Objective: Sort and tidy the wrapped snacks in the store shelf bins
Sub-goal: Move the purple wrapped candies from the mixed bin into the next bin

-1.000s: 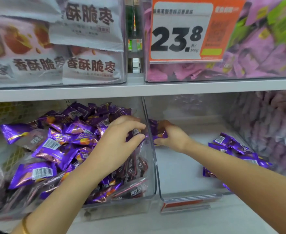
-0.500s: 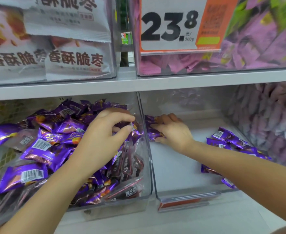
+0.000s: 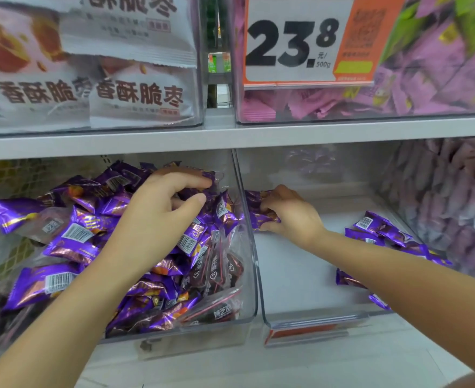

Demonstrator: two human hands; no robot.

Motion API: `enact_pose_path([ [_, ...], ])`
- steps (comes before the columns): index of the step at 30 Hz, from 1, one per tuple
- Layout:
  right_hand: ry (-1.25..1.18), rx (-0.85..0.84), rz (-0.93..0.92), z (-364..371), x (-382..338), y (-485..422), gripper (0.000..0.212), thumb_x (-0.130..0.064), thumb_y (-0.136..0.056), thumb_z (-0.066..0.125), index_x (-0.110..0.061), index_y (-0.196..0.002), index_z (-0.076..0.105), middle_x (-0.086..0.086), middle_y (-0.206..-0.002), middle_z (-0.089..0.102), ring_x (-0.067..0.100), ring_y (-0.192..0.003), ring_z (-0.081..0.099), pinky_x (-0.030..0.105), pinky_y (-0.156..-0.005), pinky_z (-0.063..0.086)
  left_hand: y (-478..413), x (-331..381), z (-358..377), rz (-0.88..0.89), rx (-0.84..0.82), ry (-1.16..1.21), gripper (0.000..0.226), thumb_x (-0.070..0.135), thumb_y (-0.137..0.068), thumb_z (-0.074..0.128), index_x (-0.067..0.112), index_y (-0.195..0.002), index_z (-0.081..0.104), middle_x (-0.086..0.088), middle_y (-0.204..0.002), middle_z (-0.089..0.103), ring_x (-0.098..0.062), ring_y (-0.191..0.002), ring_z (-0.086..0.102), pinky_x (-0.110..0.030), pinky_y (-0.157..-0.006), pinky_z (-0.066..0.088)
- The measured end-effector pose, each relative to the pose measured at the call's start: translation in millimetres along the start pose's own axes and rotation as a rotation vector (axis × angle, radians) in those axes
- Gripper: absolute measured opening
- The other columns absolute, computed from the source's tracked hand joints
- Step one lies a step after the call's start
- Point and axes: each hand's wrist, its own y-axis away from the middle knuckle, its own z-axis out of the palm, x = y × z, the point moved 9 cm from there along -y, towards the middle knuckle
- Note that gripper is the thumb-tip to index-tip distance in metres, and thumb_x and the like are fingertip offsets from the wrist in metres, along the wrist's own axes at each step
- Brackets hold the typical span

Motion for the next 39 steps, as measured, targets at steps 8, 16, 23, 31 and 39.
enact_pose_path([
  [8, -0.051, -0.072, 0.142, 9.9, 11.6, 4.6, 0.06, -0.04, -0.078, 0.07, -0.019, -0.13, 0.047, 0.008, -0.12, 0.047, 0.029, -0.108, 0.053, 0.035, -0.081, 0.048, 1.8, -0.3, -3.6, -0.004, 0.006, 0.011, 0.025, 0.017, -0.087, 0.059, 0.037, -0.099, 0.066, 0.001, -0.116, 0.058, -0.018, -0.083, 0.062, -0.01, -0.08, 0.041],
  [16, -0.135, -0.095, 0.18, 12.5, 13.9, 3.1, 0.051, -0.032, -0.076, 0.073, -0.019, -0.121, 0.051, 0.004, -0.117, 0.04, 0.026, -0.095, 0.056, 0.028, -0.074, 0.043, 2.5, -0.3, -2.5, 0.001, 0.0, 0.021, 0.024, 0.018, -0.087, 0.059, 0.037, -0.1, 0.065, 0.002, -0.116, 0.056, -0.019, -0.086, 0.062, -0.014, -0.083, 0.043],
  [23, -0.059, -0.063, 0.11, 7.4, 9.7, 2.9, 0.04, -0.031, -0.076, 0.073, -0.017, -0.106, 0.052, 0.003, -0.115, 0.04, 0.021, -0.087, 0.049, 0.027, -0.066, 0.037, 3.9, 1.7, -0.7, 0.007, -0.007, 0.027, 0.024, 0.015, -0.087, 0.059, 0.036, -0.099, 0.065, 0.006, -0.117, 0.056, -0.012, -0.089, 0.063, -0.008, -0.084, 0.041],
  [31, 0.164, 0.002, 0.039, 1.5, -2.6, -1.7, 0.057, -0.041, -0.076, 0.071, -0.018, -0.122, 0.046, 0.004, -0.12, 0.043, 0.029, -0.104, 0.051, 0.031, -0.066, 0.042, 3.7, 0.6, -0.1, 0.005, -0.008, 0.024, 0.024, 0.017, -0.088, 0.058, 0.034, -0.102, 0.066, 0.005, -0.118, 0.056, -0.011, -0.088, 0.061, -0.01, -0.085, 0.041],
  [39, -0.073, -0.017, 0.111, 8.2, 1.8, -6.4, 0.064, -0.033, -0.071, 0.079, -0.007, -0.118, 0.042, 0.012, -0.119, 0.038, 0.038, -0.088, 0.058, 0.04, -0.071, 0.051, 1.2, -1.9, -9.1, -0.003, 0.033, 0.028, 0.025, 0.016, -0.088, 0.057, 0.036, -0.1, 0.066, 0.01, -0.117, 0.058, 0.0, -0.086, 0.061, 0.002, -0.073, 0.037],
])
